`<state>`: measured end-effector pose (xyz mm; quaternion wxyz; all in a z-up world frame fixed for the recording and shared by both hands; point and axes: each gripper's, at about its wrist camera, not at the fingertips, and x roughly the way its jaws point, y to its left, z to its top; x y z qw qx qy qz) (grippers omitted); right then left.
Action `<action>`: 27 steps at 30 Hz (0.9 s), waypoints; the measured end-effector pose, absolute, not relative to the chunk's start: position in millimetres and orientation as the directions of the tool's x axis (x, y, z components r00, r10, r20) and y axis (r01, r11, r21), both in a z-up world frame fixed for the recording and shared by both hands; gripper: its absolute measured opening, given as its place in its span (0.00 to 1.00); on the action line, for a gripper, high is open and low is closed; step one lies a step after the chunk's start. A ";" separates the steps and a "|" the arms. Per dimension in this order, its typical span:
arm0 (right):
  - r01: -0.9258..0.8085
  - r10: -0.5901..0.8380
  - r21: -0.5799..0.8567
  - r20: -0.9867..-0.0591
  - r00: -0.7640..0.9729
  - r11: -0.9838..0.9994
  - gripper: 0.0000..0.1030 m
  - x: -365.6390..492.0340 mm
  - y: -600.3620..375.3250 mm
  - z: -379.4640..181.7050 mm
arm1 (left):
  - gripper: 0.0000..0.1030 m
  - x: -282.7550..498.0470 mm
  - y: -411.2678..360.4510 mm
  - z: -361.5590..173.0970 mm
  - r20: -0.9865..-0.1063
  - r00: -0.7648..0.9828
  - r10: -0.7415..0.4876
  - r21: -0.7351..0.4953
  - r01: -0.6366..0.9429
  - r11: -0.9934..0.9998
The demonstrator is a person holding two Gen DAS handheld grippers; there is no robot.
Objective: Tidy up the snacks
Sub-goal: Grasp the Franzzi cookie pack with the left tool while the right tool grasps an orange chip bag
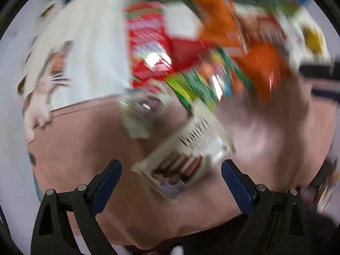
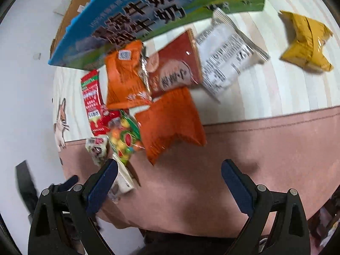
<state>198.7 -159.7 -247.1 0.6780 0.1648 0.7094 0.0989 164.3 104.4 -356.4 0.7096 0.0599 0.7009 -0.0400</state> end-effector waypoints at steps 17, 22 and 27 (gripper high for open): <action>0.436 0.503 0.464 -0.864 0.030 0.771 0.84 230.1 -146.2 -305.8 | 0.75 156.5 147.3 -386.7 -0.980 0.057 -0.193 -0.201 -0.319 0.926; 0.232 0.412 0.391 -0.909 -0.053 0.891 0.50 232.8 -129.1 -303.4 | 0.75 143.5 140.3 -391.1 -0.979 0.061 -0.195 -0.204 -0.280 0.938; -0.108 0.255 0.276 -0.951 -0.177 0.955 0.49 218.9 -116.1 -291.9 | 0.75 134.5 139.6 -395.5 -0.977 0.053 -0.206 -0.212 -0.261 0.942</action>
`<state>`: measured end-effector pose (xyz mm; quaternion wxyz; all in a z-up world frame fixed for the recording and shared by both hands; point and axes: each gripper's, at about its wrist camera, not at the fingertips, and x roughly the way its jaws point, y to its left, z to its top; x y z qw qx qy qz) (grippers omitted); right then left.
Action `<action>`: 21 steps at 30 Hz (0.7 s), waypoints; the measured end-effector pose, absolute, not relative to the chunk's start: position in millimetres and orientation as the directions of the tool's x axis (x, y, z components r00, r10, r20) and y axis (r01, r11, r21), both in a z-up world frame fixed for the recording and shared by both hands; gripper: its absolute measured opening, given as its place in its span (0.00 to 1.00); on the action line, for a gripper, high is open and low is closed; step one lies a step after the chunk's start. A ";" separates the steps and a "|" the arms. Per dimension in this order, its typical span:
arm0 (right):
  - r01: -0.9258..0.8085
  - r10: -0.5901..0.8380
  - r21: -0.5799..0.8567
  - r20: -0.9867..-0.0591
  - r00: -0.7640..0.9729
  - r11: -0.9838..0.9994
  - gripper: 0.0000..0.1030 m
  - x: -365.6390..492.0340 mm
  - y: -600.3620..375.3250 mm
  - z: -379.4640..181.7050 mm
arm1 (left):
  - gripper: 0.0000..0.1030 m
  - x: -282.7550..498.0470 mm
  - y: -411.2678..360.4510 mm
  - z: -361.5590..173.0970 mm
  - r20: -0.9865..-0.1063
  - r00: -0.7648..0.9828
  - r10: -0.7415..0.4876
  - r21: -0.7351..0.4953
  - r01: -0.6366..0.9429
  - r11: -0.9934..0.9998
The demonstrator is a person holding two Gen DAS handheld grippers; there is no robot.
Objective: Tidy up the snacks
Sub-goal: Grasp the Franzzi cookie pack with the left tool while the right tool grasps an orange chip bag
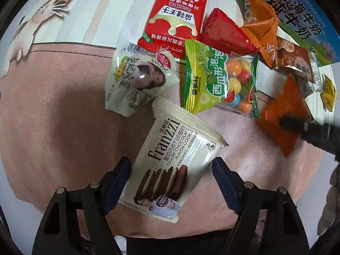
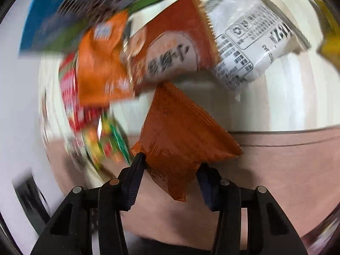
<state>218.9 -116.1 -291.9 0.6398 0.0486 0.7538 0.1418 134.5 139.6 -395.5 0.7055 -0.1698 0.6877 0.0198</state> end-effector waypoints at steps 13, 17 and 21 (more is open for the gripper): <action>0.033 0.254 0.252 -0.962 -0.101 0.967 0.88 207.1 -118.2 -274.9 | 0.75 144.4 107.2 -378.4 -0.976 0.068 -0.205 -0.213 -0.161 0.964; 0.123 0.230 0.224 -0.973 -0.037 0.967 0.70 209.5 -120.8 -294.4 | 0.75 151.7 91.5 -370.6 -0.988 0.050 -0.144 -0.149 -0.097 0.984; -0.095 0.175 0.180 -0.983 -0.060 0.979 0.55 200.5 -113.1 -286.8 | 0.75 160.3 74.7 -380.4 -0.991 0.005 -0.134 -0.135 -0.048 0.990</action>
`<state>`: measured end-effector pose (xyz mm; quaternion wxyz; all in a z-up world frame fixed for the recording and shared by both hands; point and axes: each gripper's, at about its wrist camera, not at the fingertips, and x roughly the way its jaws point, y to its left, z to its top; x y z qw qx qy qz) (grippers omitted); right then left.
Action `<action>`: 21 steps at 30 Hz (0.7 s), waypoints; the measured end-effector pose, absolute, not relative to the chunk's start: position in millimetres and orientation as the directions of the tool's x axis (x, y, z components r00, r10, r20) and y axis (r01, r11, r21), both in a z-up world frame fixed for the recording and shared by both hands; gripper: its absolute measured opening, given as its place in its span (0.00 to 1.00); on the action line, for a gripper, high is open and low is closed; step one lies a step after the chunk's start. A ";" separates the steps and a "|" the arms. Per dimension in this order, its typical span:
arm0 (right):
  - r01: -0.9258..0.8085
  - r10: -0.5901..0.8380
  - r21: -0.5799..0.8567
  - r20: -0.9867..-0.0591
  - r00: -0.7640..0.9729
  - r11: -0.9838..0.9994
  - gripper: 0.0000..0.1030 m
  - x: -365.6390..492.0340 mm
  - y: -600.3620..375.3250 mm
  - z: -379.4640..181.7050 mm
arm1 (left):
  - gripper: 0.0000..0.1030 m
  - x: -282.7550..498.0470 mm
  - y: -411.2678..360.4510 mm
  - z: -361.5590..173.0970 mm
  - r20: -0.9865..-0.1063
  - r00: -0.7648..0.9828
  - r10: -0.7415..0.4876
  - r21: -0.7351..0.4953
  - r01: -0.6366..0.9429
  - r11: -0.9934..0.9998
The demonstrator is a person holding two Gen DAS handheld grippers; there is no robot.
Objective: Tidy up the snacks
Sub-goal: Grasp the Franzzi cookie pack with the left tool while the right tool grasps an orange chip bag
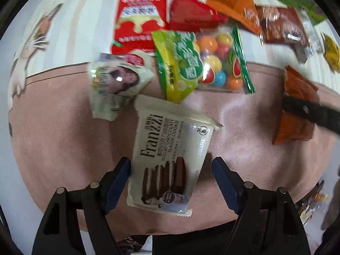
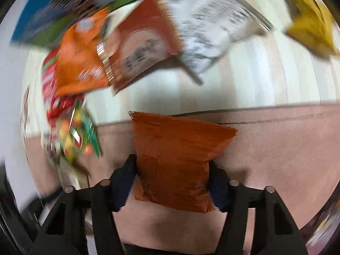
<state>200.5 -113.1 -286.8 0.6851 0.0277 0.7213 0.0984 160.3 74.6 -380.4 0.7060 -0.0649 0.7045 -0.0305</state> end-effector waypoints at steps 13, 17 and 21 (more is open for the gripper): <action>-0.109 0.233 0.251 -0.961 -0.149 0.962 0.69 161.4 -124.8 -283.7 | 0.60 170.1 74.5 -404.4 -0.920 -0.025 -0.391 -0.366 -0.301 0.880; -0.014 0.281 0.285 -0.952 -0.122 0.958 0.69 151.4 -147.2 -284.8 | 0.60 166.0 56.7 -407.8 -0.938 -0.025 -0.346 -0.330 -0.238 0.914; 0.033 0.280 0.278 -0.955 -0.101 0.960 0.69 138.9 -158.9 -299.9 | 0.60 164.8 38.6 -413.0 -0.953 0.005 -0.304 -0.298 -0.220 0.929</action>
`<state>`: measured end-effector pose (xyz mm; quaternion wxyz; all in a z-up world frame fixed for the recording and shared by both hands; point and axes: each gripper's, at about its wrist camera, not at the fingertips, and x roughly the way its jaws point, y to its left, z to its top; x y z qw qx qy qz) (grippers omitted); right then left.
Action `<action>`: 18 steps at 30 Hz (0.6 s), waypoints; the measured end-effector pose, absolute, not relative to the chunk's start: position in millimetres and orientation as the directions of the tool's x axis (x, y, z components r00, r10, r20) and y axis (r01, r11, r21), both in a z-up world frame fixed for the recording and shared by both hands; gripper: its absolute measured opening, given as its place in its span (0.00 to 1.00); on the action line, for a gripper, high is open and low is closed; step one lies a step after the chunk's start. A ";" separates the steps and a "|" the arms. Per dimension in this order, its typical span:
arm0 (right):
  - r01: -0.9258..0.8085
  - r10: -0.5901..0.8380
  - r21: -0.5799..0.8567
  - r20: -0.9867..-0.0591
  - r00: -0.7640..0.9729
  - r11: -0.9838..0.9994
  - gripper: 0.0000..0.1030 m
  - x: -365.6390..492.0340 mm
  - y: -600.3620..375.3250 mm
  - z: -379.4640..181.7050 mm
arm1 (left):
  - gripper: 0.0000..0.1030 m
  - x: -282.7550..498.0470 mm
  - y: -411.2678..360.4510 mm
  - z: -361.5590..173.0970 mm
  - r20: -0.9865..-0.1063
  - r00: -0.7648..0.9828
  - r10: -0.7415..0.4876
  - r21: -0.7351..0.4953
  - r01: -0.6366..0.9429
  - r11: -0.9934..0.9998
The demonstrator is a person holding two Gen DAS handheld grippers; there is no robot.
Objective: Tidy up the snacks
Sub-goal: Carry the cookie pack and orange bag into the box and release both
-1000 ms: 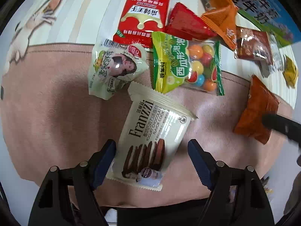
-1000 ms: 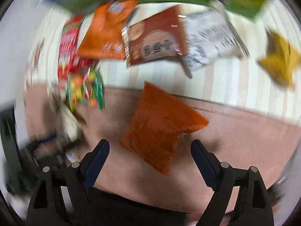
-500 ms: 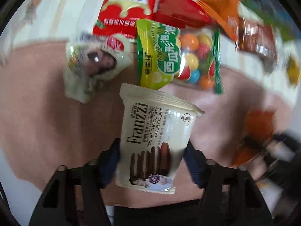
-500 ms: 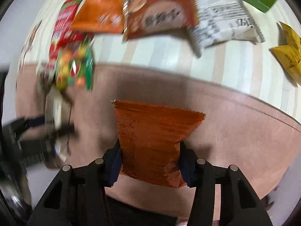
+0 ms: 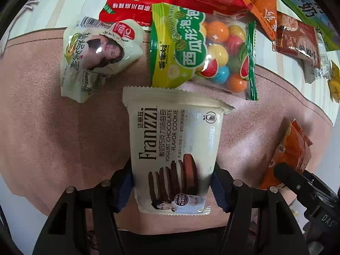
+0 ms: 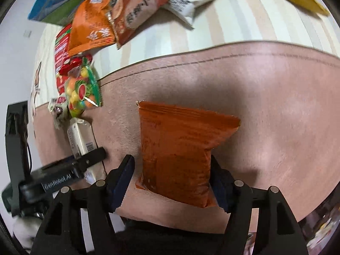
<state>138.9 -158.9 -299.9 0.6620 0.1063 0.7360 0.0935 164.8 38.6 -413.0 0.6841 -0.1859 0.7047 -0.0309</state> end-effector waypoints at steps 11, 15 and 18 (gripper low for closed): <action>-0.043 0.216 0.218 -0.976 -0.040 0.975 0.51 130.6 -156.4 -296.8 | 0.55 143.6 51.5 -398.8 -0.963 0.082 -0.257 -0.269 -0.202 0.942; -0.067 0.256 0.259 -0.966 -0.041 0.964 0.49 121.7 -144.2 -284.7 | 0.55 147.3 46.7 -402.1 -0.978 0.011 -0.211 -0.206 -0.259 0.944; -0.090 0.287 0.289 -0.957 -0.035 0.953 0.48 118.3 -144.4 -267.6 | 0.55 154.3 39.1 -389.7 -0.971 0.039 -0.237 -0.239 -0.235 0.942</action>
